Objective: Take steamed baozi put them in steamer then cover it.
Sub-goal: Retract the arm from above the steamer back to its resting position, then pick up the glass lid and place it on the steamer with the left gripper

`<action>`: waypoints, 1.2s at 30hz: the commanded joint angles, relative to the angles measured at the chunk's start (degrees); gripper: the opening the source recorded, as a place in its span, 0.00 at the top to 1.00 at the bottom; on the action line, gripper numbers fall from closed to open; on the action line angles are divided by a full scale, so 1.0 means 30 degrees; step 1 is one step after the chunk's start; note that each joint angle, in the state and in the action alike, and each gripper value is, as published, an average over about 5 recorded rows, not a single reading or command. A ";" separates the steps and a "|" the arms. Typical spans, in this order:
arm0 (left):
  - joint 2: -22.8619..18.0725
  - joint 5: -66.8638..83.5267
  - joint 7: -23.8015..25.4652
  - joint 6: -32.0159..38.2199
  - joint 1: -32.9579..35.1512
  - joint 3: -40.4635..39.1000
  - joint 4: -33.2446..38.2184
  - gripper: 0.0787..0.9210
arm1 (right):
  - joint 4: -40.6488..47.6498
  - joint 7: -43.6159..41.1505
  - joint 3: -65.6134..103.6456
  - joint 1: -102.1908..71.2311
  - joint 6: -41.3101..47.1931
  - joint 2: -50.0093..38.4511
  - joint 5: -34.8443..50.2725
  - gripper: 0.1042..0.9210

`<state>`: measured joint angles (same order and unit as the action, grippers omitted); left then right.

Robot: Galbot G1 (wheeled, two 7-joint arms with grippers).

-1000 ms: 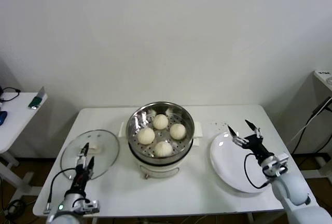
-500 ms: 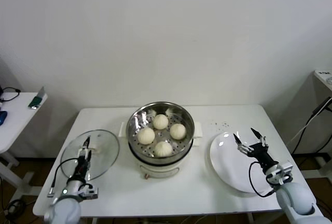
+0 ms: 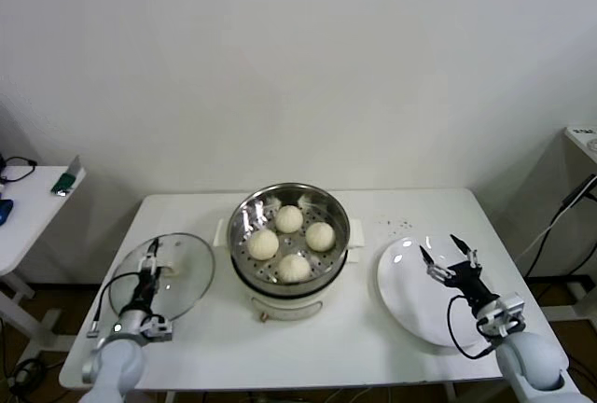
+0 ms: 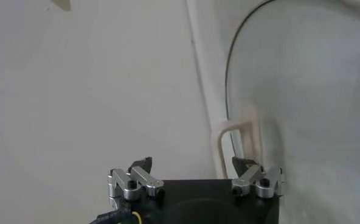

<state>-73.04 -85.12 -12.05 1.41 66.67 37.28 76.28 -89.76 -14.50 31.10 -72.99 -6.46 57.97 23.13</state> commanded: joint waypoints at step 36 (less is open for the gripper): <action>0.1841 0.4654 0.0679 -0.0706 0.2799 0.0062 0.4803 0.91 | 0.1306 -0.0826 0.0003 0.0365 -0.0619 0.0477 -0.1678 0.12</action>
<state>-70.11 -77.30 -10.61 2.08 67.68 36.95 77.63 -86.31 -16.92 31.15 -72.03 -8.26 59.55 18.34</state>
